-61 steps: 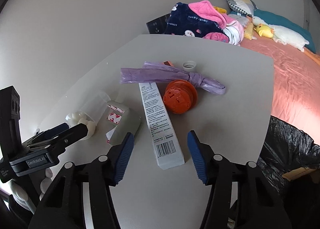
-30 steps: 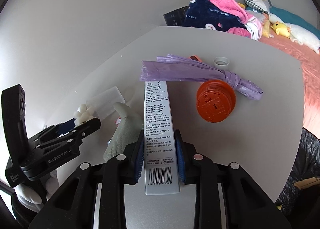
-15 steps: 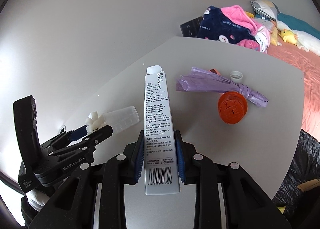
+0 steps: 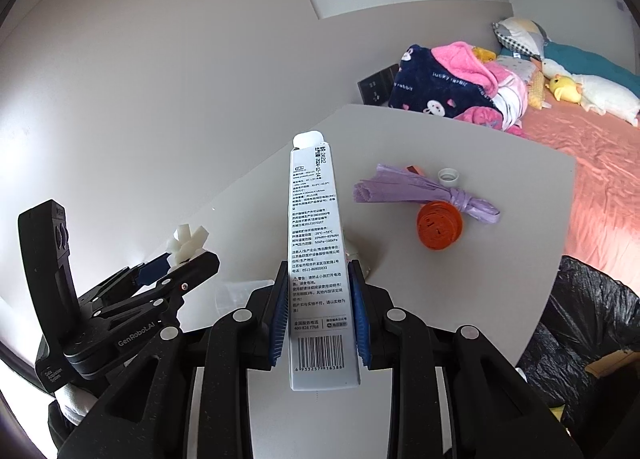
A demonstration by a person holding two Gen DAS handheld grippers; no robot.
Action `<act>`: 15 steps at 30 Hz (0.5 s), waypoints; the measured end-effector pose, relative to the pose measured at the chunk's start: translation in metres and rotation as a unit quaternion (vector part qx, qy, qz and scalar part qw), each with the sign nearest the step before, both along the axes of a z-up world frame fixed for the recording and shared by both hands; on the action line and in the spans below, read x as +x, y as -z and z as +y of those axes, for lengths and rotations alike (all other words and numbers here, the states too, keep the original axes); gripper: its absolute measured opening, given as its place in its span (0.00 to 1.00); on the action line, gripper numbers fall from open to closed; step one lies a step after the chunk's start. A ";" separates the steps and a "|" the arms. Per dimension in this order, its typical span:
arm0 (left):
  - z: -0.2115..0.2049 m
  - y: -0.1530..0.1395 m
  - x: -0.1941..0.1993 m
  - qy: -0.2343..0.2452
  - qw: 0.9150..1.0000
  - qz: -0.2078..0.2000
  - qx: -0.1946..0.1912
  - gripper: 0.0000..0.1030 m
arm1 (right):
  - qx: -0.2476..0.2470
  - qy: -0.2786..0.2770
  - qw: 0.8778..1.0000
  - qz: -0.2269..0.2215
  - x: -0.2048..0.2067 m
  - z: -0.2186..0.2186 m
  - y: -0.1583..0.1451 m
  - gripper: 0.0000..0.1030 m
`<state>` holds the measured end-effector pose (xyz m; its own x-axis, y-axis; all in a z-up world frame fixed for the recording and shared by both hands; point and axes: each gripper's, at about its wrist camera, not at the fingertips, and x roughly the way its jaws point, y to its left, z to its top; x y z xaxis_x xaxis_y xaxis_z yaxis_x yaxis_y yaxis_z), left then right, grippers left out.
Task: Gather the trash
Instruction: 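Lift the foam toy and toothpaste box and carry them toward the trash bin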
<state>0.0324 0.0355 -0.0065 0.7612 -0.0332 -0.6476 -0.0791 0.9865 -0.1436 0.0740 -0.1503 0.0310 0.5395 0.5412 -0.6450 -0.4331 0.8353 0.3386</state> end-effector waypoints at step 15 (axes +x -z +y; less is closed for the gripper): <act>-0.051 -0.016 -0.004 0.054 0.998 -0.022 -0.012 0.58 | 0.010 0.047 0.999 -0.023 -0.024 -0.054 -0.020 0.29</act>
